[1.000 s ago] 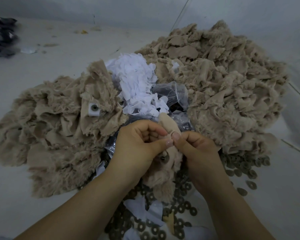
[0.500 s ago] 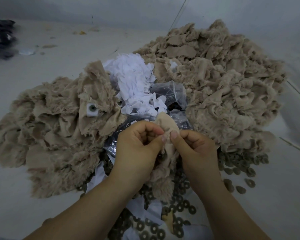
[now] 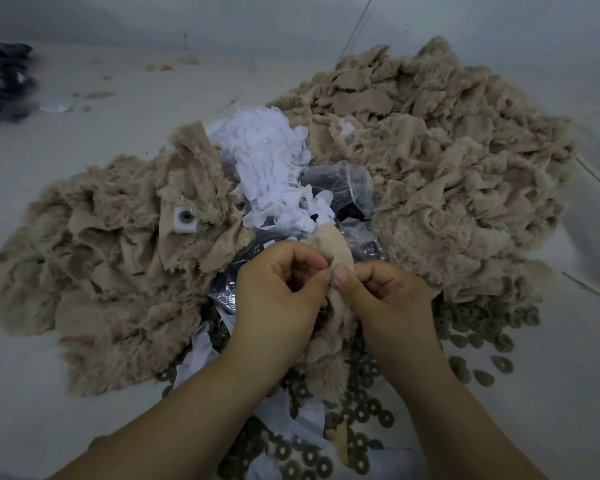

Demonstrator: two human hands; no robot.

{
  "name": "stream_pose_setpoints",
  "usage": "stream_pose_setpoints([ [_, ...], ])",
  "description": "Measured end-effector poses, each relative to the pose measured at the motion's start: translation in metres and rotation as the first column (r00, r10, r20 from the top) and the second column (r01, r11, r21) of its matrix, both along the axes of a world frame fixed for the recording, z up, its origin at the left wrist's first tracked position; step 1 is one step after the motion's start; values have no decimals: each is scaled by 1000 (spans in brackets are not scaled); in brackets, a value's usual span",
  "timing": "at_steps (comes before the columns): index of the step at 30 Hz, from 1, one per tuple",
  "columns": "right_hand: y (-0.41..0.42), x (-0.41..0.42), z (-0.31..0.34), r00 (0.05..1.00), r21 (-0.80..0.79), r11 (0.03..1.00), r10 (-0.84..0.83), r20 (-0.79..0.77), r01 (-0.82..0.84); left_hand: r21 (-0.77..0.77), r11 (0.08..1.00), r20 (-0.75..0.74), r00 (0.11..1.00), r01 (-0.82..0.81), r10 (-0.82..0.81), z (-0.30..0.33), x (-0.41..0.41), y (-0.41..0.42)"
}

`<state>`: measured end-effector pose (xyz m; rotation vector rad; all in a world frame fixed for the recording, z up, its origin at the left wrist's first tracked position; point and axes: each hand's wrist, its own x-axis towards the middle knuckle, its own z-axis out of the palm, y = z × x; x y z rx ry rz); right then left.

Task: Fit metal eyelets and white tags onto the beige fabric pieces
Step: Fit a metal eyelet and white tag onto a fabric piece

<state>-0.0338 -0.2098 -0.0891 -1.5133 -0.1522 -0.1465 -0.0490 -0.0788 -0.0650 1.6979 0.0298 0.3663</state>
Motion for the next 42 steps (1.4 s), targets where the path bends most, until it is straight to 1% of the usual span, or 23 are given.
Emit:
stream_pose_setpoints([
  [3,1,-1,1,999,-47,998,-41,9,41,57,998,35,999,33,-35,-1,-2,0],
  [8,-1,0,-1,996,-93,991,-91,25,93,313,950,182,980,20,-81,0,-2,2],
  [12,-2,0,-2,997,-107,991,-77,21,79,436,900,252,961,-8,-114,-3,-2,2],
  [15,0,-3,-1,996,-99,991,-82,37,86,448,893,230,970,-36,-76,-4,0,2],
  [17,0,-2,-3,994,-122,987,-103,49,108,466,885,223,971,-29,-85,-4,3,2],
  [19,-1,0,-5,989,-149,982,-103,109,118,466,885,205,974,-14,-93,-3,6,4],
  [21,-2,0,-5,980,-157,983,-65,189,96,422,906,177,980,7,-90,-3,8,6],
  [22,-3,1,-5,978,-158,984,-46,206,79,402,915,171,981,14,-90,-3,8,6],
  [24,-2,0,-4,985,-133,990,-14,170,37,393,919,173,981,14,-89,-4,7,8],
  [26,-3,0,-6,993,-76,997,23,116,-14,385,923,176,980,20,-95,-5,7,10],
  [30,-7,1,-6,991,-32,994,104,80,-102,361,931,192,973,51,-128,-2,7,17],
  [32,-8,1,-5,986,-33,988,155,59,-154,376,924,151,979,70,-136,1,10,23],
  [34,-8,3,-4,989,-51,990,135,61,-132,386,919,86,989,81,-124,6,13,31],
  [36,-9,5,-3,993,-62,995,88,83,-83,377,924,63,994,63,-94,11,14,39],
  [37,-10,6,-2,993,-70,996,59,98,-53,369,925,47,992,88,-113,14,14,44],
  [38,-11,7,-2,994,-75,997,26,111,-18,367,917,14,985,157,-175,17,14,48],
  [39,-12,8,-2,993,-70,997,-5,121,14,377,886,-42,960,270,-275,20,13,52],
  [40,-13,9,-2,992,-60,997,-30,126,38,395,823,-123,912,408,-392,23,11,56],
  [42,-13,10,-3,989,-52,996,-60,132,68,437,621,-319,758,651,-569,24,8,60],
])
